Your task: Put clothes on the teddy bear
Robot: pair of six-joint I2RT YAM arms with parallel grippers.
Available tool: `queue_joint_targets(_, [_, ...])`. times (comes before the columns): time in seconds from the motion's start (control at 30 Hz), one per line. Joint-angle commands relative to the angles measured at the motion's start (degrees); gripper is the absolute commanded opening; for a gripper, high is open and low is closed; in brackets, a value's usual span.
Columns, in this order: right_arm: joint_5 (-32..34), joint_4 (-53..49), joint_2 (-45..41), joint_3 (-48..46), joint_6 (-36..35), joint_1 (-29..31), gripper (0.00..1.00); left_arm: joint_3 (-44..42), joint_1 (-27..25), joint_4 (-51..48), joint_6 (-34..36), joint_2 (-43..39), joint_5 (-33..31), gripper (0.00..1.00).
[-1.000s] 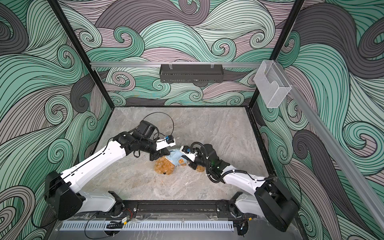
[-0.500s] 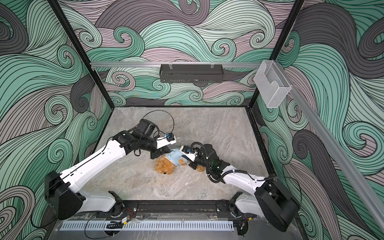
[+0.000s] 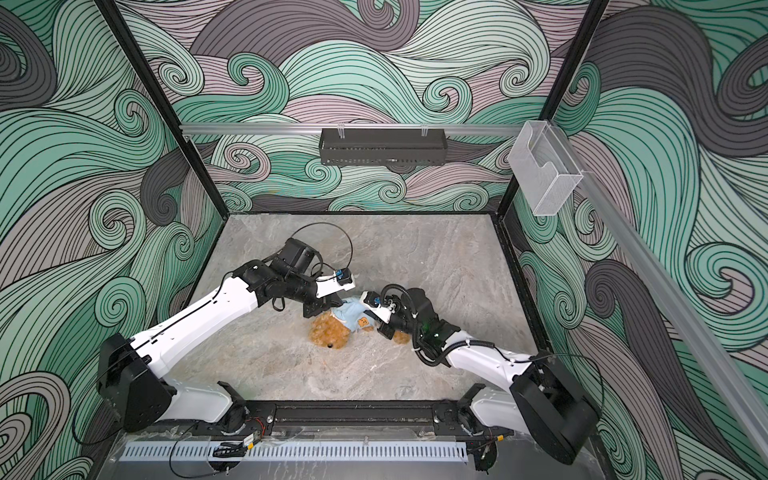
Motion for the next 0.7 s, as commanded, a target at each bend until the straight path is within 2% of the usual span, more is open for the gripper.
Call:
queue_joint_targets(0.0, [0.0, 0.9, -1.2, -0.4, -0.7, 0.3, 0.12, 0.7, -0.5, -2.3, 2.2, 0.8, -1.0, 0.00])
queue_joint_targets(0.17, [0.0, 1.0, -1.2, -0.5, -0.6, 0.2, 0.12, 1.3, -0.5, -2.0, 1.3, 1.1, -1.5, 0.00])
queue_joint_targets(0.37, [-0.1, 1.2, -1.1, -0.5, -0.5, 0.3, 0.12, 3.2, -0.5, -1.4, -1.1, 4.3, -6.2, 0.00])
queue_joint_targets(0.5, [0.0, 1.3, -1.0, -0.5, -0.4, 0.2, 0.11, 3.7, -0.5, -1.9, -0.4, 4.9, -2.1, 0.00])
queue_joint_targets(0.67, [0.2, 1.6, -1.0, -0.5, -0.2, 0.3, 0.11, 3.7, -0.5, -0.3, -2.0, 4.4, 7.4, 0.05])
